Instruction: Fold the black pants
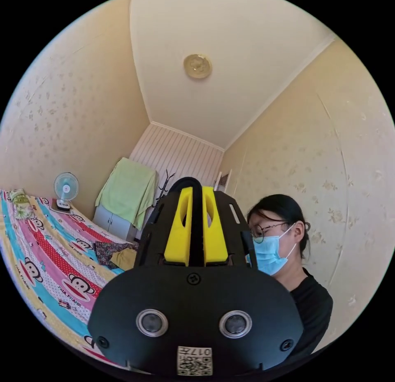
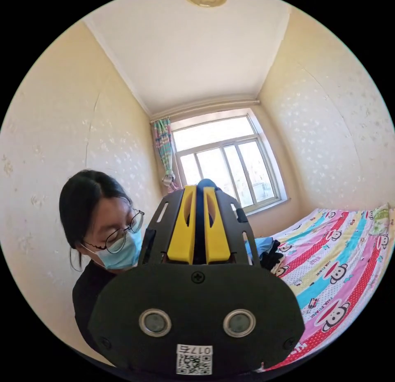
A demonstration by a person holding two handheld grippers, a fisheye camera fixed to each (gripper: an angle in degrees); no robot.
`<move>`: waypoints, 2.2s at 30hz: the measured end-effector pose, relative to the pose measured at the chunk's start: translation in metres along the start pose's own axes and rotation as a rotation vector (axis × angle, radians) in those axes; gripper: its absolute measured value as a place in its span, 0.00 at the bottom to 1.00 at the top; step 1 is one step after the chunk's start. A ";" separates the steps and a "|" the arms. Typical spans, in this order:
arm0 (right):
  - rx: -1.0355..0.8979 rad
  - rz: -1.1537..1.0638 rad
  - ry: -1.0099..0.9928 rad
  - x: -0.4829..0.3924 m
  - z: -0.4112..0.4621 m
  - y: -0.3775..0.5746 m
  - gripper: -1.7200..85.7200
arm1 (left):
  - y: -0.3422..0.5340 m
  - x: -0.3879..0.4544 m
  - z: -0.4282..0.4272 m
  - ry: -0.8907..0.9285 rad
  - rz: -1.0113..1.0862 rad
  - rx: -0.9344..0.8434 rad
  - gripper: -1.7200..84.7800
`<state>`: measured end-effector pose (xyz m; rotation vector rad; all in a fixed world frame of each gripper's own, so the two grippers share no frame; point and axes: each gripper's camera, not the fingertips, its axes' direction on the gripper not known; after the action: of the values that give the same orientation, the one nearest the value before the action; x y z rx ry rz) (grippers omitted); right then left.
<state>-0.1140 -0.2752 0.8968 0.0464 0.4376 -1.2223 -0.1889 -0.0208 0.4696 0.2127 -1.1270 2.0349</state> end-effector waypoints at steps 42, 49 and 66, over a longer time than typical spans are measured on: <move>-0.233 1.163 0.644 0.439 -0.040 0.315 0.31 | 0.309 -0.468 -0.267 -0.747 -1.102 -0.279 0.21; -0.248 1.234 0.333 0.391 -0.083 0.344 0.20 | 0.345 -0.381 -0.283 -0.706 -1.154 -0.127 0.17; 0.083 0.727 0.029 0.249 -0.312 0.236 0.15 | 0.234 -0.285 -0.135 -0.241 -0.995 -0.359 0.15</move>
<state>0.0754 -0.3327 0.4773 0.2714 0.3480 -0.5226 -0.1307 -0.1437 0.1011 0.6895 -1.1734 0.9328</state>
